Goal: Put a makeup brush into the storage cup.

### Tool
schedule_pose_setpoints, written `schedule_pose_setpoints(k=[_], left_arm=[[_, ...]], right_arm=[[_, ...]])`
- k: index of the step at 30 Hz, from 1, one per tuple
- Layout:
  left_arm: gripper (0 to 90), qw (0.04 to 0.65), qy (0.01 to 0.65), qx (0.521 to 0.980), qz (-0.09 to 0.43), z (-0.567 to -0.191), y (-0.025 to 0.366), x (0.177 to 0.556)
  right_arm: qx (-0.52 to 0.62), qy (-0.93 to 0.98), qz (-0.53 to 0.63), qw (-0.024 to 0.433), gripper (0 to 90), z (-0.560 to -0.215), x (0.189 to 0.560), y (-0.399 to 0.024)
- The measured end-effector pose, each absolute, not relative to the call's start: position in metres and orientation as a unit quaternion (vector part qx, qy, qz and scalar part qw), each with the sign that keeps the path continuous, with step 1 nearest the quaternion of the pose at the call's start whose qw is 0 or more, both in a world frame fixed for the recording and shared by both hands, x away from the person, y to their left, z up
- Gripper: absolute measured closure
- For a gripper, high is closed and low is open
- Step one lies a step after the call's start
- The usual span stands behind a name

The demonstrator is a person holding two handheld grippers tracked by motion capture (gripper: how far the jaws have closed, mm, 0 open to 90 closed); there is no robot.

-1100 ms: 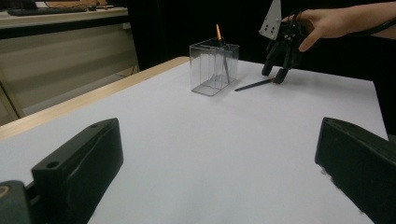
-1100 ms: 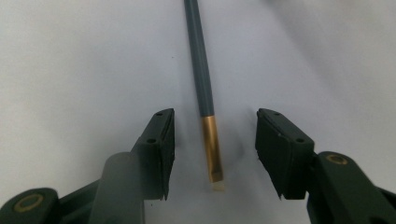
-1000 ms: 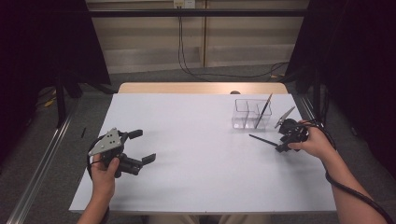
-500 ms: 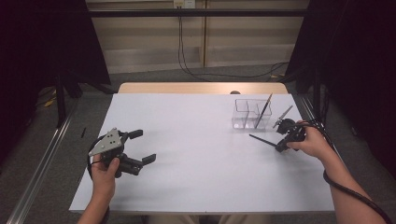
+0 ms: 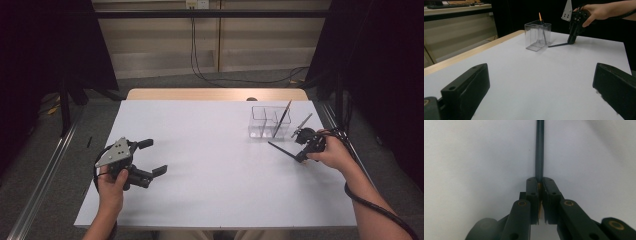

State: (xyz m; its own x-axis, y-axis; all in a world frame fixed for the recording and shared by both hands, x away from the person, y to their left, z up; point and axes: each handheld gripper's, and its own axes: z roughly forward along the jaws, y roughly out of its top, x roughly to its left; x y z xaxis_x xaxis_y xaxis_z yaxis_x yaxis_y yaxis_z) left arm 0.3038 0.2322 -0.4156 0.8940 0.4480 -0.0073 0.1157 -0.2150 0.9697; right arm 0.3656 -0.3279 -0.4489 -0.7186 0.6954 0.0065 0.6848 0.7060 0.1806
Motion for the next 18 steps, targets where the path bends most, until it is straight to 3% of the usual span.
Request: schedule_pose_setpoints(k=[18], left_arm=[[1.0, 0.596, 0.187, 0.769, 0.136, -0.416, 0.232, 0.304]], right_arm=[[0.342, 0.935, 0.093, 0.033, 84.2, -0.437, 0.357, -0.319]])
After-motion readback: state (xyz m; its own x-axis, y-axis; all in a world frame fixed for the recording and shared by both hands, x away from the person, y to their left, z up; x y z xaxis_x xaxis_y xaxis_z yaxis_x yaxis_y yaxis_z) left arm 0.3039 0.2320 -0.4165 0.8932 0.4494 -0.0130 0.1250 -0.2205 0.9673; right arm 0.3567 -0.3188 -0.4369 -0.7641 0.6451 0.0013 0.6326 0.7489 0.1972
